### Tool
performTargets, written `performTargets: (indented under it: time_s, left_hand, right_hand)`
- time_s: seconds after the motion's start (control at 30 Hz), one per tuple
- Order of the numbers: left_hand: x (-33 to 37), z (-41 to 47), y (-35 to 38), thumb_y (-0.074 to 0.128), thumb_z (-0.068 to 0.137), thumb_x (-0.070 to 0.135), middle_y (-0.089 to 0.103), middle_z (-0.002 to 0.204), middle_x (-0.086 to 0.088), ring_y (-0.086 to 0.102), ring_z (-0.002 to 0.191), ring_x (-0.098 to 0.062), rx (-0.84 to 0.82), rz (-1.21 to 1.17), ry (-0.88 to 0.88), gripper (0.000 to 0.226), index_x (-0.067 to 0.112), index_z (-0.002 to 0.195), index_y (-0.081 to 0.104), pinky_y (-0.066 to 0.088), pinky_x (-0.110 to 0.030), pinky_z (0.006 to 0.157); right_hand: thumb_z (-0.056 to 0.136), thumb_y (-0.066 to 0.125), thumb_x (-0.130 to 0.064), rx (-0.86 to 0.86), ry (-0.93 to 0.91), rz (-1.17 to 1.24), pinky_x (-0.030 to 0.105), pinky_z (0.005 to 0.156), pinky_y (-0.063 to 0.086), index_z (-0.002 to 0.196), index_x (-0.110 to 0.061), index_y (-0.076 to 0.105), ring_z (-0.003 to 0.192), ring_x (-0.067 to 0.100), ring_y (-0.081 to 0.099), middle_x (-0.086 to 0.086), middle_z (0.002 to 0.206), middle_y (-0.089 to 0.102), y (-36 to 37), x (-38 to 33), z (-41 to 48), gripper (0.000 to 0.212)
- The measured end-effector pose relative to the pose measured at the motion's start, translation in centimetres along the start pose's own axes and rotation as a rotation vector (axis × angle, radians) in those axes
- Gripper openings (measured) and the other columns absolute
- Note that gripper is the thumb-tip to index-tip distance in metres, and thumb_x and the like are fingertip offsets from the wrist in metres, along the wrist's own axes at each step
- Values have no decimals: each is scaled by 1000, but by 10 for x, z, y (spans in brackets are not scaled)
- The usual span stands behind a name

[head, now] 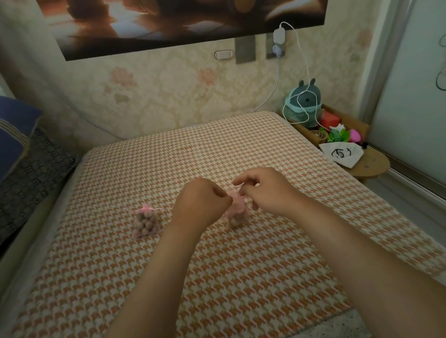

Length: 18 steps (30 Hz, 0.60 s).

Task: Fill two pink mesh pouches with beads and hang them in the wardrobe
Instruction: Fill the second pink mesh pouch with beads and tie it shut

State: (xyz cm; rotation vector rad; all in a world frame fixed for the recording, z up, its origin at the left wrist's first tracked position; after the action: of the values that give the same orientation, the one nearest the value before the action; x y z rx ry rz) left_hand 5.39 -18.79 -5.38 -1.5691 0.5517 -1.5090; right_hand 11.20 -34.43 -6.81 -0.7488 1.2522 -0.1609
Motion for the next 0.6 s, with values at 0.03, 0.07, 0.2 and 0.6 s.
performTargets:
  time_s: [0.03,0.07,0.2,0.6]
  left_hand:
    - [-2,0,-3,70,82,28,73,70,9,67,63,-8,11,-20,-2,9,28,77,78,61,-34,63]
    - [-4,0,-5,69,82,24,72,67,9,68,63,-11,18,-32,-4,13,29,72,76,61,-35,62]
    - [-15,2,-16,64,85,15,70,67,8,69,65,-13,2,-42,-5,22,28,70,73,60,-31,60]
    - [-42,-5,-16,65,89,18,68,100,16,63,81,2,-114,-96,115,17,27,100,74,44,-8,61]
  right_hand:
    - [102,51,-12,21,8,-8,25,58,54,118,-26,72,54,0,62,-7,105,74,-1,2,1,29]
    - [102,51,-14,33,16,-32,25,57,54,118,-26,71,57,4,63,-7,108,73,-1,5,2,29]
    - [102,54,-14,10,46,-187,30,86,56,122,-24,71,105,13,67,-3,125,70,8,19,5,28]
    - [99,62,-20,-48,65,-462,33,80,55,113,-25,76,94,16,67,-3,113,73,38,26,14,21]
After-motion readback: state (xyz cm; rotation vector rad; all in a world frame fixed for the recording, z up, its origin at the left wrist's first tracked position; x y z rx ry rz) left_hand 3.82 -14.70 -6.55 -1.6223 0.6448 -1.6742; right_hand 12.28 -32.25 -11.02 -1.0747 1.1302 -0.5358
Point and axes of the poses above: each hand's wrist, its own z-axis towards the middle knuckle, its own y-axis out of the palm, x = y × z, the point moved 4 cm from there along z, towards the middle knuckle
